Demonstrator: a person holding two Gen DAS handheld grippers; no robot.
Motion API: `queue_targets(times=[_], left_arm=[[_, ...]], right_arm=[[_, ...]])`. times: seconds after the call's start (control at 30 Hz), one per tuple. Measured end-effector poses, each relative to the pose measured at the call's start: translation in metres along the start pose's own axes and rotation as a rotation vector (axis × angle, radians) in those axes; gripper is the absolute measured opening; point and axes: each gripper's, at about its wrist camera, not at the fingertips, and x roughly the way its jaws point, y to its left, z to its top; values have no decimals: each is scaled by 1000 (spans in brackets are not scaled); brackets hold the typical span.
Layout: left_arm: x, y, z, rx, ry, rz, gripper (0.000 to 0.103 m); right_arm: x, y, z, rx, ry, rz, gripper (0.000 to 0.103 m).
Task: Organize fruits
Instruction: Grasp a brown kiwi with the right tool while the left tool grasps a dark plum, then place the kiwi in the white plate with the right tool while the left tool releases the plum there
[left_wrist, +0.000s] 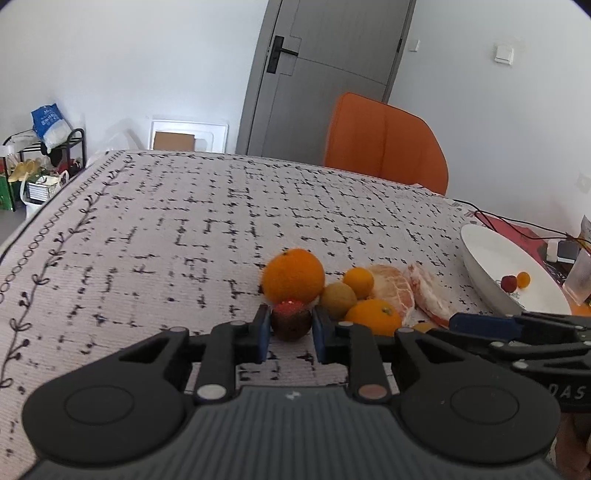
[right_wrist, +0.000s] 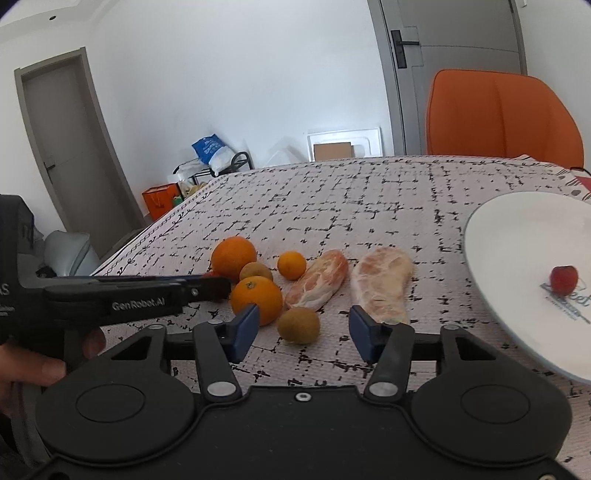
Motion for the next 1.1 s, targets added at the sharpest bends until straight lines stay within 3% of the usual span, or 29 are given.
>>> queue_targets(times=[0.1, 0.13, 0.17, 0.2, 0.63, 1.1], left_arm=[[-5, 4, 1, -10, -5, 8, 22], [-6, 5, 2, -10, -8, 10, 22], [-8, 5, 2, -9, -12, 11, 22], [-10, 5, 3, -7, -15, 13, 22], [-22, -15, 12, 31, -53, -8, 22], [-20, -69, 17, 118, -64, -68, 22]], right_arm=[[5, 2, -1, -7, 13, 2, 44], [6, 3, -2, -7, 17, 2, 40], [8, 3, -2, -6, 23, 3, 28], [9, 3, -3, -3, 30, -1, 26], [-22, -4, 1, 15, -45, -17, 25], [-65, -38, 1, 71, -152, -87, 25]])
